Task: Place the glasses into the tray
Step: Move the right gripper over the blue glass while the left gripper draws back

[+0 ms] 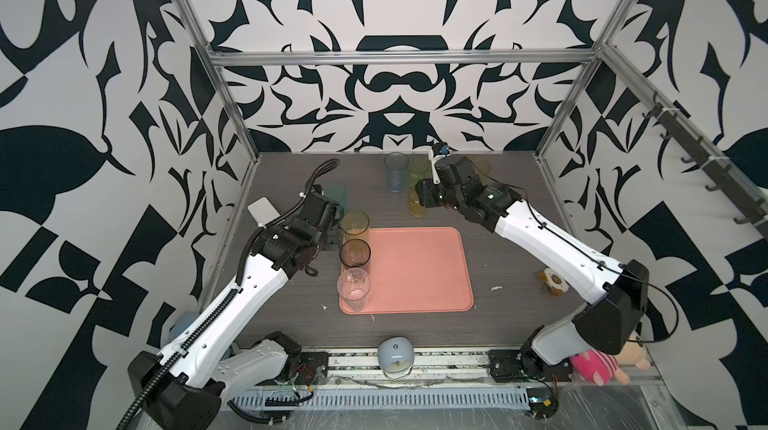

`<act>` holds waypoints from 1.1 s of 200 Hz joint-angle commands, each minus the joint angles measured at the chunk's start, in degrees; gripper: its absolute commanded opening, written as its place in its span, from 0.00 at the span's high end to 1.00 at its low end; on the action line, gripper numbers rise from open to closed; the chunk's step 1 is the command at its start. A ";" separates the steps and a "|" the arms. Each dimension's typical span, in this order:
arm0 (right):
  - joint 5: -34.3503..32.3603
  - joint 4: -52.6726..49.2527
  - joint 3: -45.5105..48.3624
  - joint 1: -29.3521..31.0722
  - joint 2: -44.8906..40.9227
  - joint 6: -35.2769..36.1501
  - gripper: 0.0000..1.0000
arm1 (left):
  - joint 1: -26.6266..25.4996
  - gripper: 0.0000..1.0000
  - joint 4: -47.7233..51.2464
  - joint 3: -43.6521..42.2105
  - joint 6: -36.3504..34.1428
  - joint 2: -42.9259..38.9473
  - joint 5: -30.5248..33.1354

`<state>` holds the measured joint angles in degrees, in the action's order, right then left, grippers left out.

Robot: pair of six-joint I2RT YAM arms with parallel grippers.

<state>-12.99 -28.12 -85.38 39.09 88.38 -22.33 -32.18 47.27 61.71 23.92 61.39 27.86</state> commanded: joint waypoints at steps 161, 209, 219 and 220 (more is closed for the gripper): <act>-4.92 2.95 -29.60 -3.84 27.03 5.51 0.31 | 0.28 0.08 -10.22 -7.84 -11.68 -8.74 -1.59; -4.82 2.39 -34.20 -6.08 31.77 1.31 0.31 | 0.28 0.08 -11.41 -9.12 -12.50 -11.17 -3.16; -4.85 2.47 -35.01 -6.38 32.71 0.83 0.31 | 0.28 0.08 -11.59 -9.31 -12.48 -11.48 -3.07; -4.85 2.46 -35.15 -6.43 32.81 0.81 0.31 | 0.28 0.08 -11.63 -9.23 -12.49 -11.52 -3.07</act>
<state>-17.61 -25.58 -116.60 33.47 121.14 -19.00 -32.14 36.64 53.76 11.99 51.62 25.50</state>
